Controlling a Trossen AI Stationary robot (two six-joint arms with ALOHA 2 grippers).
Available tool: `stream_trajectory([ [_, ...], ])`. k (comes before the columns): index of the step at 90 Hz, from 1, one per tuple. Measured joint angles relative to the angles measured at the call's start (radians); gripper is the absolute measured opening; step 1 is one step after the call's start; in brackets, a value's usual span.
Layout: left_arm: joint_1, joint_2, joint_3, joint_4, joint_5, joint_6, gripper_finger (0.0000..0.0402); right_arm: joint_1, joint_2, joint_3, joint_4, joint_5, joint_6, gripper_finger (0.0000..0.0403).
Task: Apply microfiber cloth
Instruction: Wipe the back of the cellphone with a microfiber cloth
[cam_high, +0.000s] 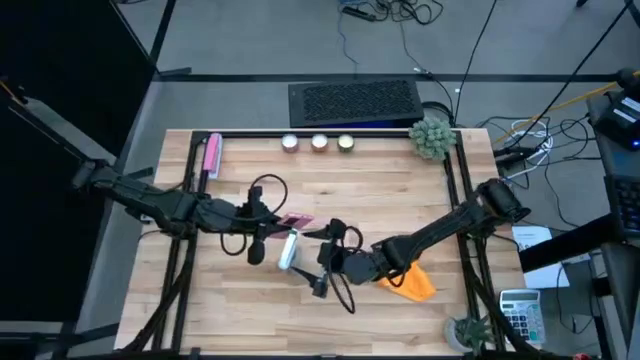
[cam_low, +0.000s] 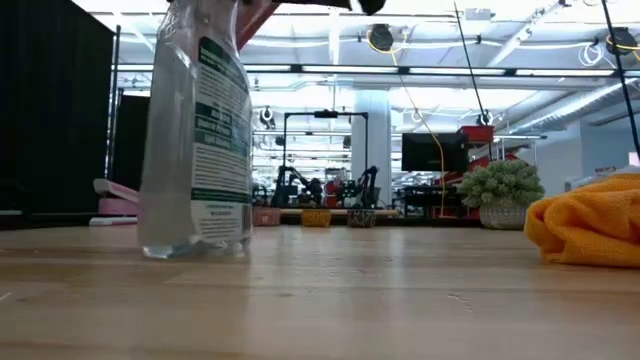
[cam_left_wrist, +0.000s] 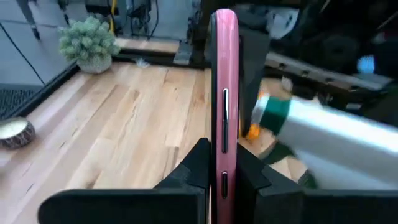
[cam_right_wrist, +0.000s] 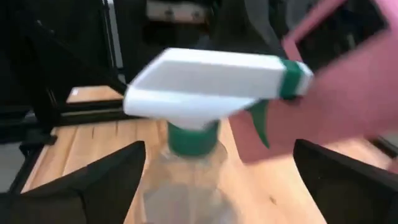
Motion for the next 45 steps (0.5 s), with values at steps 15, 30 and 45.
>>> stream_trajectory([
  [15, 0.002, -0.012, 0.0, -0.002, -0.02, 0.01, 0.001, 0.044, -0.106, 0.0, -0.256, -0.002, 0.148, 0.038],
  [30, 0.002, -0.015, 0.0, -0.008, -0.049, 0.035, 0.001, 0.094, -0.21, 0.0, -0.519, -0.118, 0.412, 0.038],
  [45, 0.012, -0.015, 0.0, 0.005, -0.064, 0.046, 0.001, 0.157, -0.206, 0.0, -0.865, -0.287, 0.792, 0.038],
])
